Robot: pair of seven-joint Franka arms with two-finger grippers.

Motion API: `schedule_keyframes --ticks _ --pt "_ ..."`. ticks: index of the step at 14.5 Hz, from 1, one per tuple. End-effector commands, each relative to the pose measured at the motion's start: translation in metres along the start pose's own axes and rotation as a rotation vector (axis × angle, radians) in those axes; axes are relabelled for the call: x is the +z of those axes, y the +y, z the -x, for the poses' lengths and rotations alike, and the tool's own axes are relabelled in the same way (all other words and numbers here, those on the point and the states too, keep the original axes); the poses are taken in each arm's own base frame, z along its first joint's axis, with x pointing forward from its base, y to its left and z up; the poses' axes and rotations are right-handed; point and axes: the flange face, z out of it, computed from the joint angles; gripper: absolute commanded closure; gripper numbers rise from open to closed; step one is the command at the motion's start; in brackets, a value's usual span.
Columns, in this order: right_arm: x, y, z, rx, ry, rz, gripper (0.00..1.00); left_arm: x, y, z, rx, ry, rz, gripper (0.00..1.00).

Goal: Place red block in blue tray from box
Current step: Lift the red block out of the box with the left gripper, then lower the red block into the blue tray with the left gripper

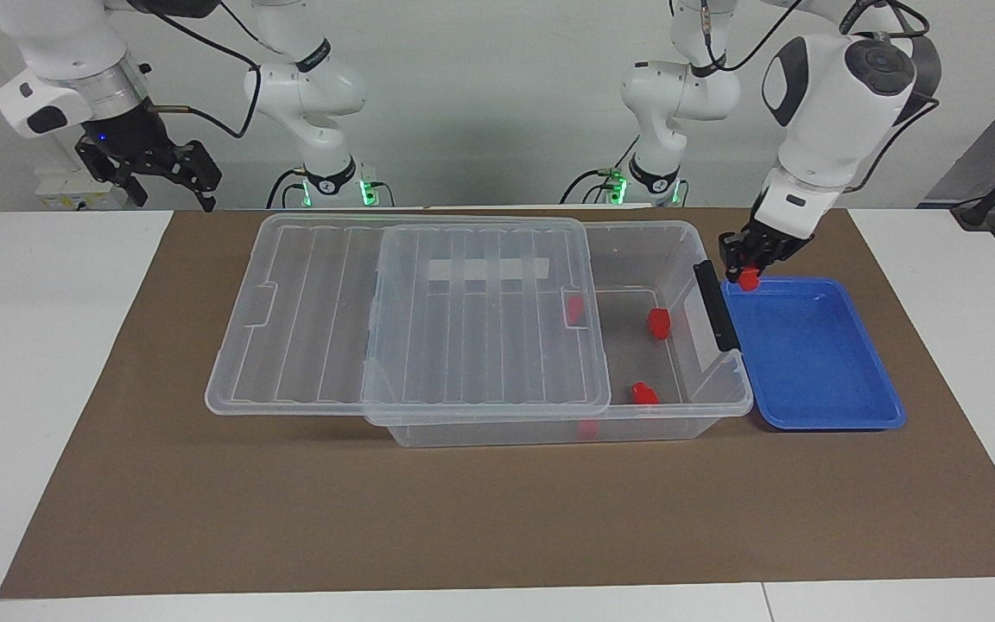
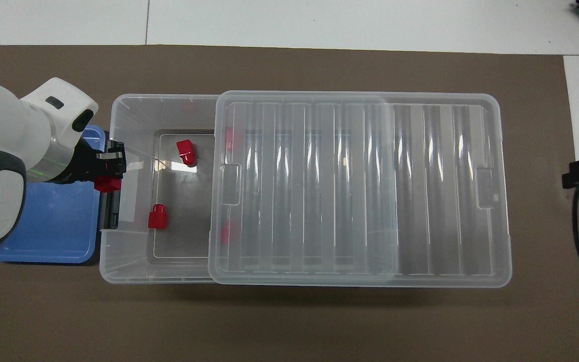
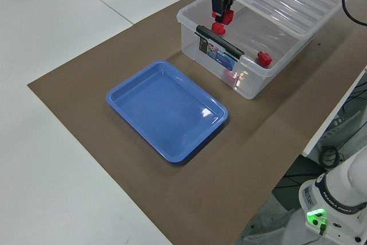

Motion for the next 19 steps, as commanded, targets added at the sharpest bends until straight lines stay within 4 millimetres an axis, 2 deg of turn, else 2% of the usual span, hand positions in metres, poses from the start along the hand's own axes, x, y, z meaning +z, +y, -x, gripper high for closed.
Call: schedule_keyframes --ticks 1,5,8,10,13,16,19 --pt "0.004 0.002 0.005 0.005 -0.007 0.014 0.00 0.001 -0.040 -0.002 0.043 -0.011 -0.011 1.00" --pt "0.008 0.002 0.007 0.004 0.007 0.013 0.00 0.004 -0.112 -0.005 0.103 -0.012 -0.007 1.00" --pt "0.009 0.002 0.008 0.004 0.010 0.012 0.00 0.005 -0.150 -0.005 0.166 -0.006 -0.006 1.00" --pt "0.011 0.002 0.007 0.004 0.010 0.013 0.00 0.013 -0.173 -0.007 0.180 -0.001 -0.008 1.00" --pt "0.011 0.002 0.007 0.004 0.015 0.012 0.00 0.046 -0.168 -0.012 0.186 0.026 -0.015 1.00" --pt "0.011 0.002 0.006 0.004 0.016 0.012 0.00 0.098 -0.163 -0.012 0.190 0.058 -0.023 1.00" --pt "0.016 0.002 0.005 0.003 0.018 0.012 0.00 0.129 -0.162 -0.009 0.172 0.076 -0.026 1.00"
